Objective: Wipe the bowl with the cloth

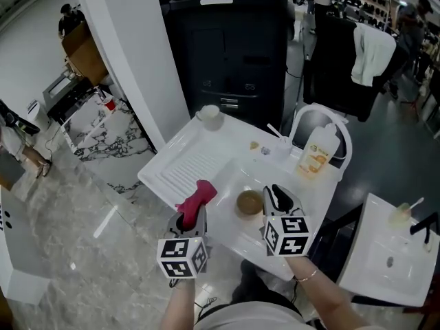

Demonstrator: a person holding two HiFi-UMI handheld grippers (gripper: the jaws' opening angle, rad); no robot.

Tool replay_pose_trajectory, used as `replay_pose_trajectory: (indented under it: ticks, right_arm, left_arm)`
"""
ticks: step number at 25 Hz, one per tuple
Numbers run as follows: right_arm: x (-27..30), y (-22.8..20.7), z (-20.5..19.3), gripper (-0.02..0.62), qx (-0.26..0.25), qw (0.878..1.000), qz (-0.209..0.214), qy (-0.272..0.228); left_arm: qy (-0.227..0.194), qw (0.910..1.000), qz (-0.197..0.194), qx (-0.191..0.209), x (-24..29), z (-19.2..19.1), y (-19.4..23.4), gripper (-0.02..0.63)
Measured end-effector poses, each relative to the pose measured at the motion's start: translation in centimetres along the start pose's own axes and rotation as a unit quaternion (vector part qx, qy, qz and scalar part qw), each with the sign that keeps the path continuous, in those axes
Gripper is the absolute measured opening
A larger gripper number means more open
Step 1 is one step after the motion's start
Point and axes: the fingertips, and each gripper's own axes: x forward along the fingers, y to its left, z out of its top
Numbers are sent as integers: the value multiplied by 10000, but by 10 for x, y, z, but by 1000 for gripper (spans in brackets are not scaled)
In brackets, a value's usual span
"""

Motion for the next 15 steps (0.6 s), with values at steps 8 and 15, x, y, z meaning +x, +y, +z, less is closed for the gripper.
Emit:
replay_pose_trajectory:
  ticks: [8,15]
  right_arm:
    - [-48,19,13,55,16,9992,80,-388]
    - [-79,34,15,5,-32,9978,110,-654]
  left_arm:
    - [-81,9999,-14,76,-30,-3,-3,51]
    - [-151,9998,-61,114,-47,-5,-4,50]
